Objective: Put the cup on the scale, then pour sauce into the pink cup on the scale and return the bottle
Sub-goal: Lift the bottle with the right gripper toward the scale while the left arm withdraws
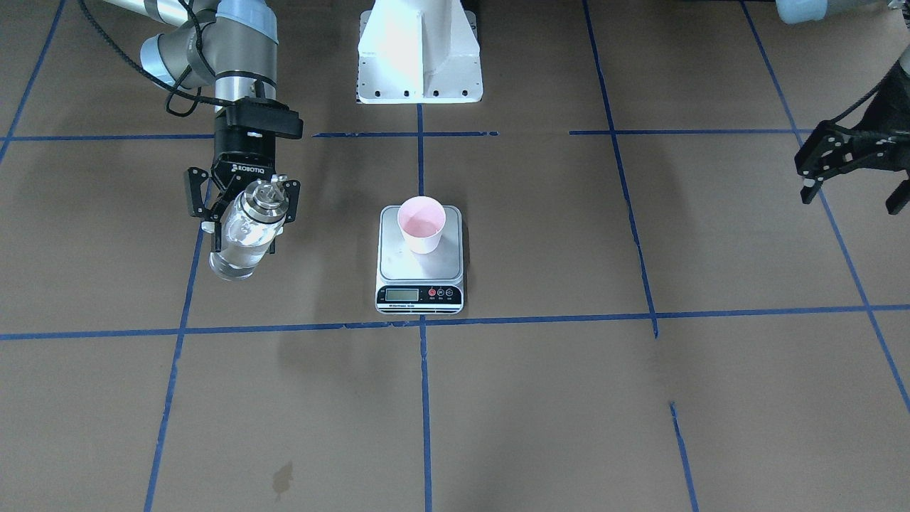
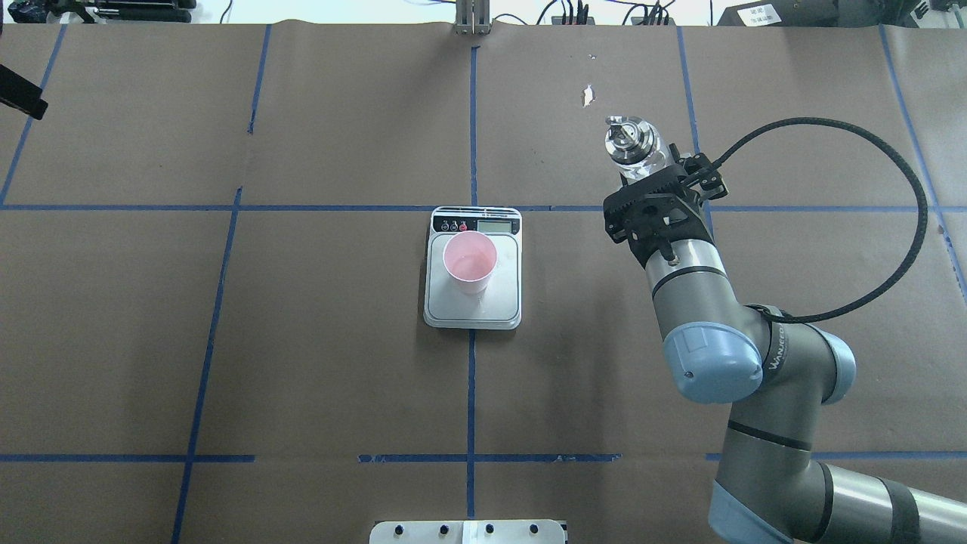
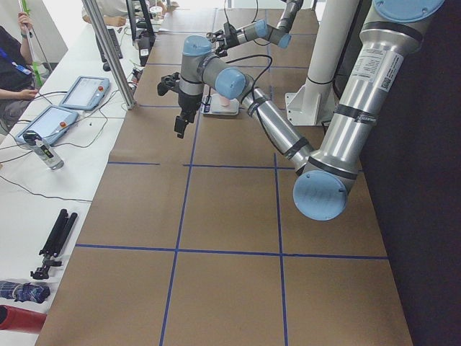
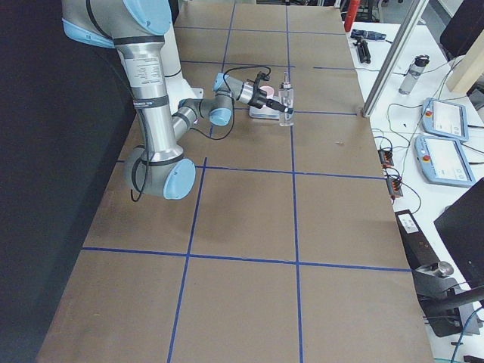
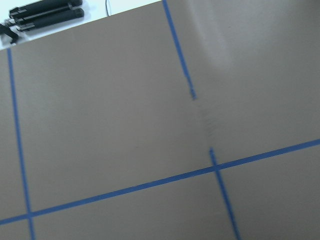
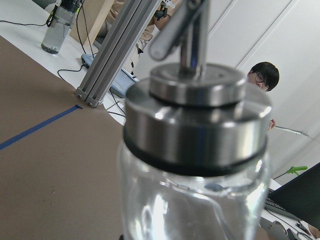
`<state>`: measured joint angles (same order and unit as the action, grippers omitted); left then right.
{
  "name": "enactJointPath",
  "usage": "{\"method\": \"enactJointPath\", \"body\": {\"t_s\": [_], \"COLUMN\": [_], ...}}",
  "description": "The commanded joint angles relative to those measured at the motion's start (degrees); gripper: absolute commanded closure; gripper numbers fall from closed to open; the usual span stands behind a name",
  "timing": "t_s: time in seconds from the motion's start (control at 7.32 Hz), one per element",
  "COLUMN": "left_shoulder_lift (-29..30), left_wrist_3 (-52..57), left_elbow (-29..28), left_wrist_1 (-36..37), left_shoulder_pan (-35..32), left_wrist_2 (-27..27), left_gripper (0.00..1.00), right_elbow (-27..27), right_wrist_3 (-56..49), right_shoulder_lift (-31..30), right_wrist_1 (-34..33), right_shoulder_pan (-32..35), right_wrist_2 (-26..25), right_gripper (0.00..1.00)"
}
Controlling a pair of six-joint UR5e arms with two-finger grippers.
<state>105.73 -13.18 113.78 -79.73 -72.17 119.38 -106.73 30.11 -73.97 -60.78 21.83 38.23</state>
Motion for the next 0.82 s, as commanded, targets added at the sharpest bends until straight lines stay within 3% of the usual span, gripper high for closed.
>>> {"method": "enactJointPath", "body": {"t_s": [0.0, 0.27, 0.68], "left_shoulder_lift": [-1.2, -1.6, -2.0], "left_wrist_3": [9.7, 18.8, 19.2], "left_elbow": [-9.0, -12.0, -16.4], "left_wrist_1": [-8.3, -10.7, -11.2], "left_shoulder_pan": [-5.9, -8.3, -9.2], "left_wrist_2": [-0.5, -0.6, -0.4], "left_gripper": [0.0, 0.0, 0.0], "right_elbow": [0.5, 0.6, 0.8], "right_wrist_3": [-3.3, -6.7, -7.1], "right_shoulder_lift": [0.2, 0.5, 4.3], "right_wrist_1": [-0.4, -0.9, -13.4], "right_shoulder_pan": [-1.4, -3.5, -6.4], "right_wrist_2": [-2.8, -6.9, -12.4], "right_gripper": [1.0, 1.0, 1.0]}}
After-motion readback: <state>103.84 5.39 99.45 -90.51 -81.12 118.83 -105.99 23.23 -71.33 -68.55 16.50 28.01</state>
